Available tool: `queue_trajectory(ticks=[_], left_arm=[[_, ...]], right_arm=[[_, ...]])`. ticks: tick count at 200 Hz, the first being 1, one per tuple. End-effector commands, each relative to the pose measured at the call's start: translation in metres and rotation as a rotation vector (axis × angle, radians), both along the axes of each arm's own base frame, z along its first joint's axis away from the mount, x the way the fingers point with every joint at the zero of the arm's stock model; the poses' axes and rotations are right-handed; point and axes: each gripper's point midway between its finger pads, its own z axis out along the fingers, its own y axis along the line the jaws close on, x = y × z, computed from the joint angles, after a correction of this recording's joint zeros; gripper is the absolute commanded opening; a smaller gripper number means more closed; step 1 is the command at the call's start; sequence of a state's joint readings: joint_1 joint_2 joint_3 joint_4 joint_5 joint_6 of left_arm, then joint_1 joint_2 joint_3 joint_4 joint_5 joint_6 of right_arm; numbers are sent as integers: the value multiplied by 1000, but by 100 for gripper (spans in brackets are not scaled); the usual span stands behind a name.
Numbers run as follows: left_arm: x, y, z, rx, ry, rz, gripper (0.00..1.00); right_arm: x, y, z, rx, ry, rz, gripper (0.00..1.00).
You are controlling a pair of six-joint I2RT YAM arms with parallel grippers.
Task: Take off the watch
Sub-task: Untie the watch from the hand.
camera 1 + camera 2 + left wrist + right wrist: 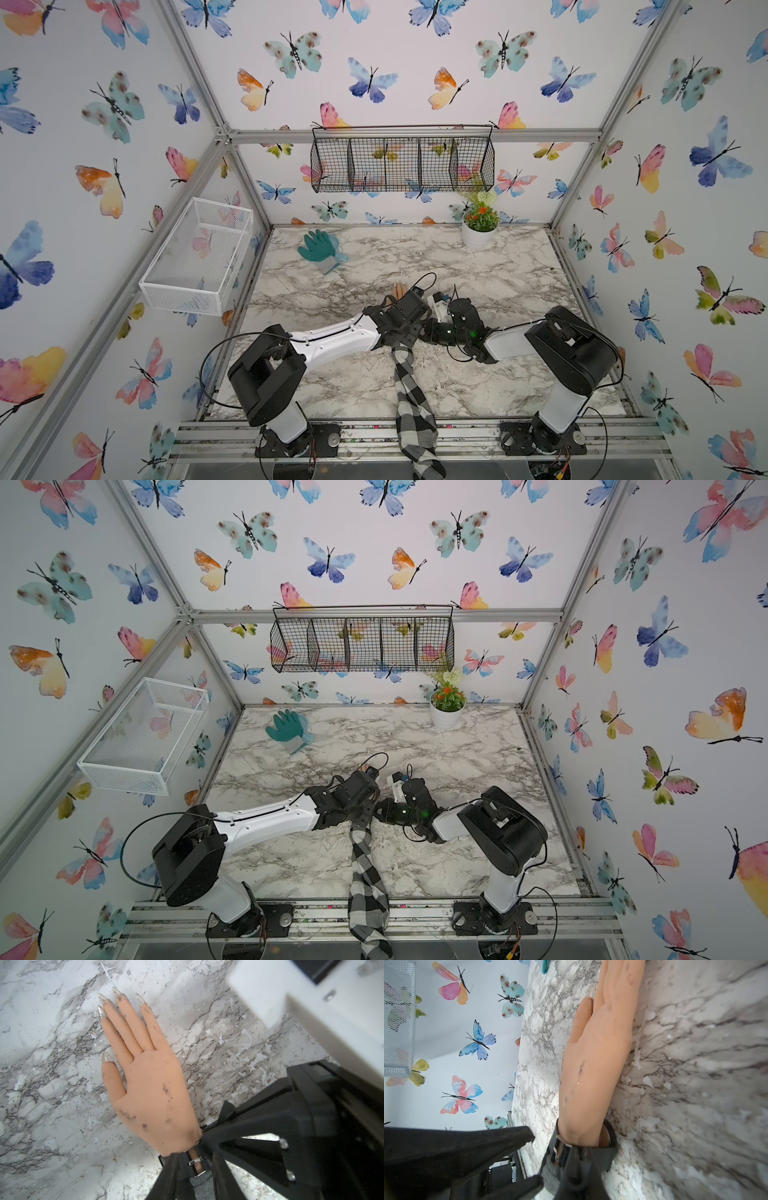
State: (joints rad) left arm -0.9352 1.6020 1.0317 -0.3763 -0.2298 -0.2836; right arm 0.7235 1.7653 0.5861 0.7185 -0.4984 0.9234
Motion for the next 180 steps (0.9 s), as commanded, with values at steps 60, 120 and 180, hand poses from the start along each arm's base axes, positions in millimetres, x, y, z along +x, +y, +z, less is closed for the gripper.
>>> queue_trajectory(ticks=[60, 120, 180], left_arm=[[-3, 10, -26, 89, 7, -19, 28], [3, 17, -32, 124, -18, 13, 23], [12, 40, -30, 182, -63, 112, 18]], right_arm=[[-17, -2, -12, -35, 49, 47, 2], [-19, -4, -13, -41, 51, 44, 2], [-20, -6, -17, -52, 55, 38, 2]])
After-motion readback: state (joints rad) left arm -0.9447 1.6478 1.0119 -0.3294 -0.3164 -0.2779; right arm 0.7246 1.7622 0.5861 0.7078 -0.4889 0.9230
